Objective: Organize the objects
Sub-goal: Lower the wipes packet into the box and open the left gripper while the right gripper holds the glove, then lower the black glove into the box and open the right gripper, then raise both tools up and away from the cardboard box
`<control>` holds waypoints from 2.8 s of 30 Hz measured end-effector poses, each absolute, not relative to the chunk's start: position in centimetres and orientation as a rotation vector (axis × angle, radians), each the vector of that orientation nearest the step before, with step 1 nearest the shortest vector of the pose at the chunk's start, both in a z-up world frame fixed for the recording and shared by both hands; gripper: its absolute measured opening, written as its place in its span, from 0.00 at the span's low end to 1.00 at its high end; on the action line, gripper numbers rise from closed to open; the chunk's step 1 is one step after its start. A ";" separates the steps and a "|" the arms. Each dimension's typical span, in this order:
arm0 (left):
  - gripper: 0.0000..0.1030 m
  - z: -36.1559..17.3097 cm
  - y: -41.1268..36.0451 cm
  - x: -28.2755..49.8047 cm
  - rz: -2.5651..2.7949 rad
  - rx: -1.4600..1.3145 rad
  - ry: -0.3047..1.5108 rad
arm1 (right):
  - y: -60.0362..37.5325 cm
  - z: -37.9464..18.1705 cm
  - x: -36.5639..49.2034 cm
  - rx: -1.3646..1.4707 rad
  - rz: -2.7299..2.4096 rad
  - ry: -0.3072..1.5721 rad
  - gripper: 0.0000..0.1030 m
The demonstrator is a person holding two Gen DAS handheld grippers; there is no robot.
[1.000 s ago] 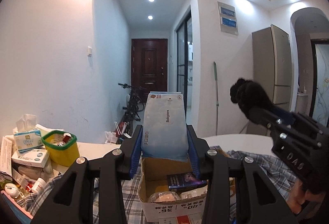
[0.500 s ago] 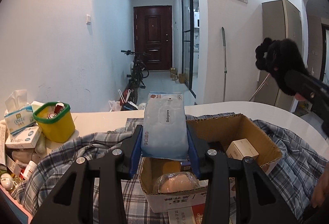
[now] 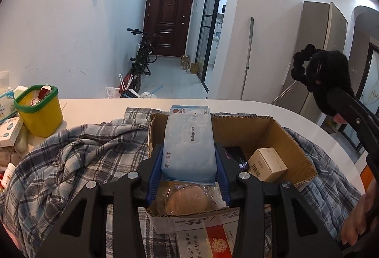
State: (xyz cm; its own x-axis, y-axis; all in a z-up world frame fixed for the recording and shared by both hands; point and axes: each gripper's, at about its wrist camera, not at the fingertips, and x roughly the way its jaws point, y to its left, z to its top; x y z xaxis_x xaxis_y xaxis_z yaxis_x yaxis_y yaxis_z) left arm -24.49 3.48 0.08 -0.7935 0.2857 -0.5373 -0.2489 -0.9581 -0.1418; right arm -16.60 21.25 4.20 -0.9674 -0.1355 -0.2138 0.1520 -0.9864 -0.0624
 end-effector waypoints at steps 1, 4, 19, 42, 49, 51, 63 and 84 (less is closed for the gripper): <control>0.46 0.2 3.6 -24.3 2.736 -0.822 -0.087 | 21.3 4.2 -16.6 0.315 -2.977 0.117 0.31; 0.82 0.7 3.7 -23.7 2.770 -0.771 -0.074 | 21.3 4.1 -16.6 0.316 -2.981 0.115 0.31; 0.87 3.4 0.4 -21.9 2.947 -0.574 -0.210 | 21.2 4.1 -16.9 0.331 -2.982 0.111 0.31; 0.87 3.3 2.1 -21.0 2.902 -0.584 -0.140 | 21.3 0.1 -20.1 0.617 -2.905 0.060 0.32; 0.87 3.4 2.0 -20.8 2.911 -0.567 -0.131 | 20.1 -0.6 -20.5 0.647 -2.859 0.089 0.32; 0.87 3.5 1.9 -20.8 2.907 -0.567 -0.144 | 20.0 -0.7 -20.4 0.641 -2.862 0.098 0.40; 0.87 4.0 2.2 -20.3 2.918 -0.526 -0.114 | 20.2 0.0 -19.8 0.564 -2.920 0.108 0.75; 0.87 6.4 3.5 -16.8 2.936 -0.329 0.009 | 19.9 1.6 -18.7 0.427 -2.975 0.164 0.75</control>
